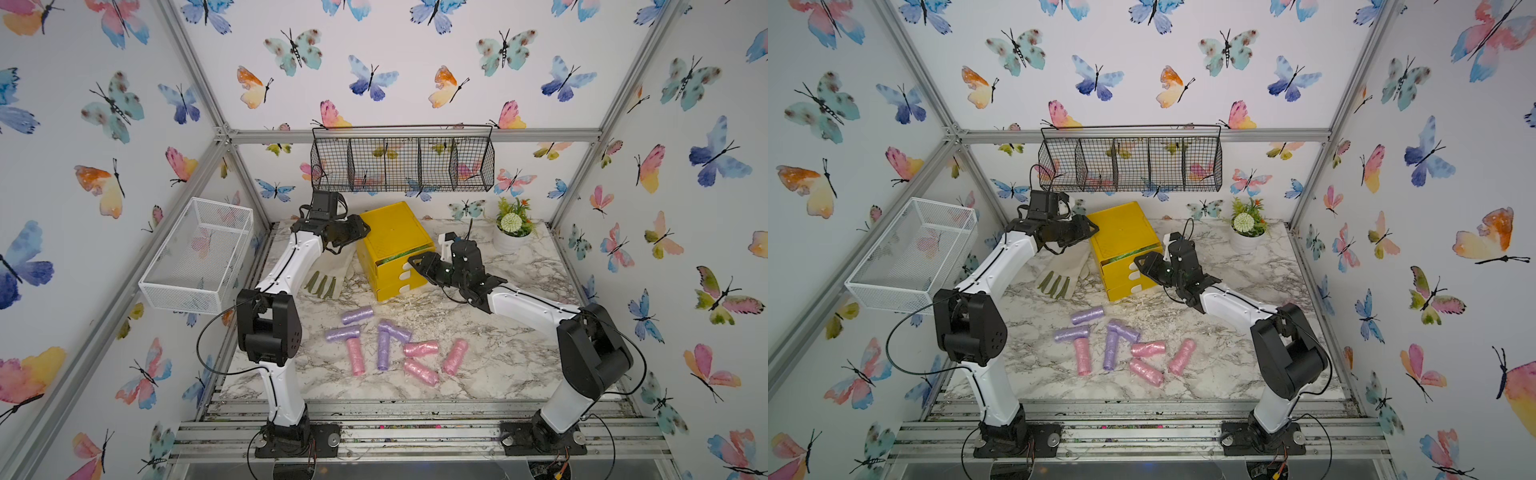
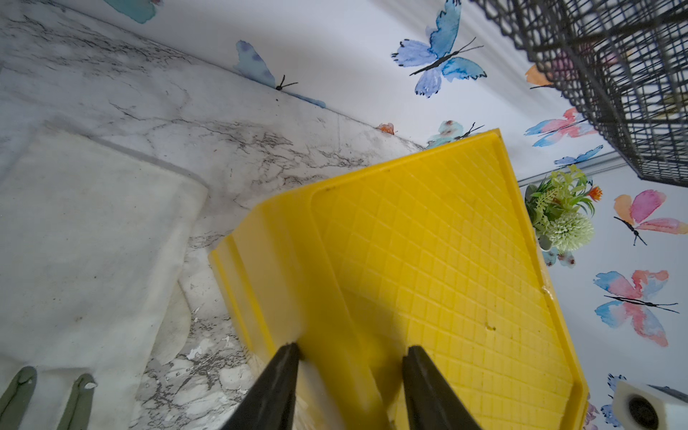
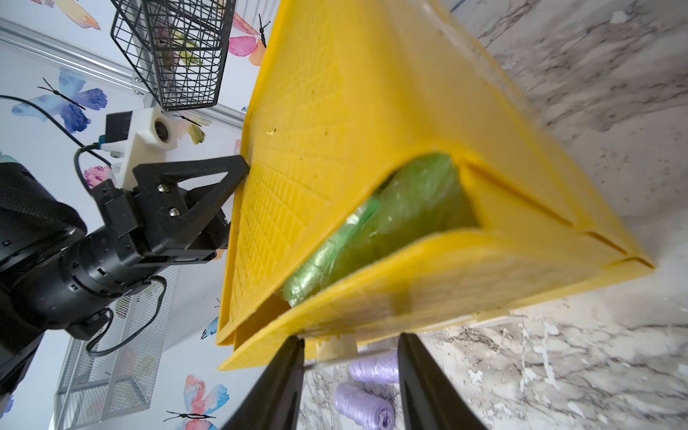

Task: Sort the rolls of trash bags by color and place them into the drawer
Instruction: Close the drawer in the storage box.

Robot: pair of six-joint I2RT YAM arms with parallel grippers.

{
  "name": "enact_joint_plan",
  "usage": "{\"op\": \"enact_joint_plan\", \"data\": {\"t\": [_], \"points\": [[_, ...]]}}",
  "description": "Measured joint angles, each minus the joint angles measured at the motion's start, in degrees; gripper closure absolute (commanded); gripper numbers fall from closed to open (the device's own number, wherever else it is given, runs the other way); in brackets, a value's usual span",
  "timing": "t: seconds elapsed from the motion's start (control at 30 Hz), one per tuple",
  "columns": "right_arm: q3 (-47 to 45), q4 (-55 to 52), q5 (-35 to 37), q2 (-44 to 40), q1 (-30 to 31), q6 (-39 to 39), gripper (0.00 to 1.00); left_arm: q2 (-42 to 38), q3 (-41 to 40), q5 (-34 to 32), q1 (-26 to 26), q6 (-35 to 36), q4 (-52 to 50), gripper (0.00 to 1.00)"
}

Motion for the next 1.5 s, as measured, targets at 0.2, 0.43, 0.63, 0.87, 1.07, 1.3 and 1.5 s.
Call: {"op": "enact_joint_plan", "data": {"t": [0.2,0.43,0.63,0.87,1.07,1.3,1.5], "points": [[2.54,-0.66,0.24,2.05,0.02,0.00,0.54,-0.07,-0.28,-0.04,0.02,0.17,0.50,0.52],[2.56,-1.57,0.85,1.51,0.09,-0.07,0.51,-0.15,-0.44,0.00,0.02,0.61,0.70,0.51],[-0.13,-10.10,4.44,-6.82,0.09,1.05,0.45,-0.17,-0.44,0.09,0.02,0.98,0.70,0.51],[-0.44,-17.64,6.36,-14.12,0.09,7.37,0.42,-0.17,-0.44,0.11,0.02,1.05,0.68,0.50],[-0.94,-19.58,6.34,-9.33,0.15,13.75,0.41,-0.20,-0.44,0.11,0.02,1.11,0.68,0.50],[-0.96,-18.05,6.19,-3.15,0.96,19.78,0.41,-0.22,-0.44,0.13,0.02,1.14,0.66,0.50],[-0.96,-12.92,6.23,1.07,2.51,24.63,0.41,-0.22,-0.44,0.17,0.02,1.16,0.66,0.50]]}}
